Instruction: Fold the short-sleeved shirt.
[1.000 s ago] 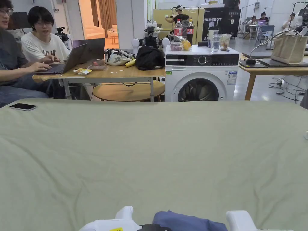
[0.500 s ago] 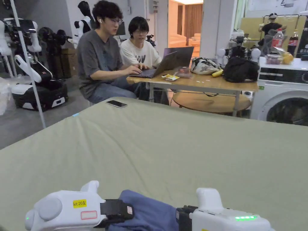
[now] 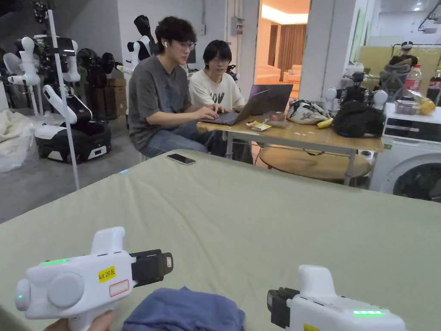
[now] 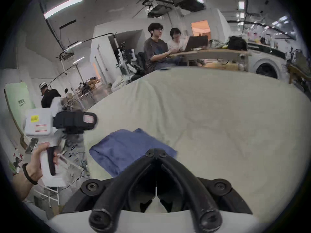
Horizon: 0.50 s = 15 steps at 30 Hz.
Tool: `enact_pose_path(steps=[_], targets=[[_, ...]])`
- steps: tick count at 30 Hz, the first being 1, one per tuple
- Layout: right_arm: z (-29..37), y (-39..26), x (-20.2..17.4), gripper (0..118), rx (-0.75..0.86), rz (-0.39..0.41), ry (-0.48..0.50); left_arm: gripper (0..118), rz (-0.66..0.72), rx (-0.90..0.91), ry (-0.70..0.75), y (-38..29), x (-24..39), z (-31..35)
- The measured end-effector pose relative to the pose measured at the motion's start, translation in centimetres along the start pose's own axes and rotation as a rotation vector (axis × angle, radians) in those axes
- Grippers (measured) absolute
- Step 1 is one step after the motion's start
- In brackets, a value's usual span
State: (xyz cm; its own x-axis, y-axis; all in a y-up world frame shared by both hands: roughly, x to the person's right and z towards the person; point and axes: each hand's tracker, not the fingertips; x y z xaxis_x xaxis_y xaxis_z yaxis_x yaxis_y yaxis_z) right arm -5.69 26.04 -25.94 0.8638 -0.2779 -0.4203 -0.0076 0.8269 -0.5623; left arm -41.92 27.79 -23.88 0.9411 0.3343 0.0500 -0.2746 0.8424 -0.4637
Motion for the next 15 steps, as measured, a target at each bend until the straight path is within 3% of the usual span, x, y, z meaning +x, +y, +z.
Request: enact_pose_path(steps=[4,6,9,10,13,15], targets=[[6.4,0.6,2.4,0,0.111,0.126,-0.150,69,-0.181,0.125,-0.058,0.5,9.4,1.6],[9.8,0.7,4.0,0,0.158,0.122,-0.186,69,-0.249,0.158,-0.119,0.2,13.8,1.1],[15.0,0.2,6.5,0,0.248,0.123,-0.296,66,-0.235,0.200,-0.247,-1.4,19.7,0.0],[16.7,-0.1,7.5,0,0.270,0.125,-0.343,59,-0.235,0.191,-0.279,-1.9,21.8,-0.5],[20.9,-1.2,10.4,0,0.317,0.087,-0.450,15,-0.245,0.143,-0.344,-3.2,26.2,-1.5],[23.2,-1.8,12.0,0,0.337,0.053,-0.507,0,-0.279,0.153,-0.366,-4.1,28.5,-1.3]])
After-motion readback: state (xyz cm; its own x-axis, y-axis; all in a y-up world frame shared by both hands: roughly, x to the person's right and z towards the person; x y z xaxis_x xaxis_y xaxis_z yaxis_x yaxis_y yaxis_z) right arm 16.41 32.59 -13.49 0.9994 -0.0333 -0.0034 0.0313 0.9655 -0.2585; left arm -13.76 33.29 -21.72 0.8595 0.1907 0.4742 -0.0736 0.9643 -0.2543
